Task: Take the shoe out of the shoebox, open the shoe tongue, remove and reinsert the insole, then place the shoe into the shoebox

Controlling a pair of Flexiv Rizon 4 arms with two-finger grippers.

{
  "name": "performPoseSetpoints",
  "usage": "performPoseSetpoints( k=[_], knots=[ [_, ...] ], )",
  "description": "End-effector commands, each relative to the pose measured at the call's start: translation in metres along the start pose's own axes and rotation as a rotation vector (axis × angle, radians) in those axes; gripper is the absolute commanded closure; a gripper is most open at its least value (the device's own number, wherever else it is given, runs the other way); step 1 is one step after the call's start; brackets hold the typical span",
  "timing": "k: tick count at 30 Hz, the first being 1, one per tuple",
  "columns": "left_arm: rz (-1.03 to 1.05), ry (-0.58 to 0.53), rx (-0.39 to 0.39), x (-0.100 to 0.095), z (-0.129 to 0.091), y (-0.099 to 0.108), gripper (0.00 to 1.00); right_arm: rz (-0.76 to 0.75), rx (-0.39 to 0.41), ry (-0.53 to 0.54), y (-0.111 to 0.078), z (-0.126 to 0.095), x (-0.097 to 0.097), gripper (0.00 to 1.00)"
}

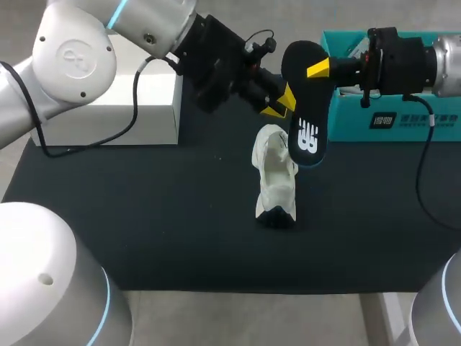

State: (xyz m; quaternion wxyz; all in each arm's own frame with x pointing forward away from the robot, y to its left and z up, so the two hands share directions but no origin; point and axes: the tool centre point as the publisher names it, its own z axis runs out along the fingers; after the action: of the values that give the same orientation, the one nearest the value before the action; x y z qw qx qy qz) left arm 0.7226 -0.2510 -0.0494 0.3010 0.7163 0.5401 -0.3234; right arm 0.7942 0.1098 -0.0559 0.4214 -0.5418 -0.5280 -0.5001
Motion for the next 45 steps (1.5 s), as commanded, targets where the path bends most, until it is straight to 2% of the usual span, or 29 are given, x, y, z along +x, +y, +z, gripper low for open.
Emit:
performPoseSetpoints(
  k=[1, 3, 9, 16, 22, 26, 31, 34, 37, 41, 45],
  knots=[
    [-0.011, 0.149, 0.05, -0.012, -0.016, 0.009, 0.0, -0.001, 0.008, -0.012, 0.002, 0.005, -0.005, 1.0],
    [0.009, 0.242, 0.072, -0.012, -0.023, 0.012, 0.0, 0.0, 0.011, -0.017, 0.003, 0.007, -0.007, 1.0],
    [-0.052, 0.473, 0.064, -0.023, -0.039, 0.024, 0.0, 0.012, 0.015, -0.036, 0.003, 0.012, -0.018, 1.0],
    [-0.117, 0.638, 0.083, -0.038, -0.047, 0.024, 0.0, 0.015, 0.006, -0.068, 0.004, 0.017, -0.026, 1.0],
    [-0.139, 0.669, 0.073, -0.042, -0.049, 0.027, 0.0, 0.012, 0.003, -0.072, 0.004, 0.019, -0.03, 1.0],
    [-0.139, 0.632, 0.039, -0.043, -0.053, 0.035, 0.0, 0.013, -0.006, -0.058, 0.003, 0.019, -0.032, 1.0],
    [-0.09, 0.608, -0.057, -0.047, -0.061, 0.056, 0.0, 0.005, -0.001, 0.028, 0.005, 0.022, -0.035, 1.0],
    [-0.068, 0.631, -0.085, -0.048, -0.066, 0.067, 0.0, 0.011, 0.002, 0.085, 0.007, 0.024, -0.038, 1.0],
    [-0.037, 0.674, -0.099, -0.049, -0.072, 0.073, 0.0, 0.019, 0.005, 0.098, 0.007, 0.024, -0.039, 1.0],
    [-0.033, 0.681, -0.114, -0.048, -0.073, 0.075, 0.0, 0.023, 0.009, 0.119, 0.007, 0.024, -0.04, 1.0],
    [-0.024, 0.737, -0.143, -0.047, -0.074, 0.077, 0.0, 0.023, 0.018, 0.122, 0.009, 0.025, -0.041, 1.0]
  ],
)
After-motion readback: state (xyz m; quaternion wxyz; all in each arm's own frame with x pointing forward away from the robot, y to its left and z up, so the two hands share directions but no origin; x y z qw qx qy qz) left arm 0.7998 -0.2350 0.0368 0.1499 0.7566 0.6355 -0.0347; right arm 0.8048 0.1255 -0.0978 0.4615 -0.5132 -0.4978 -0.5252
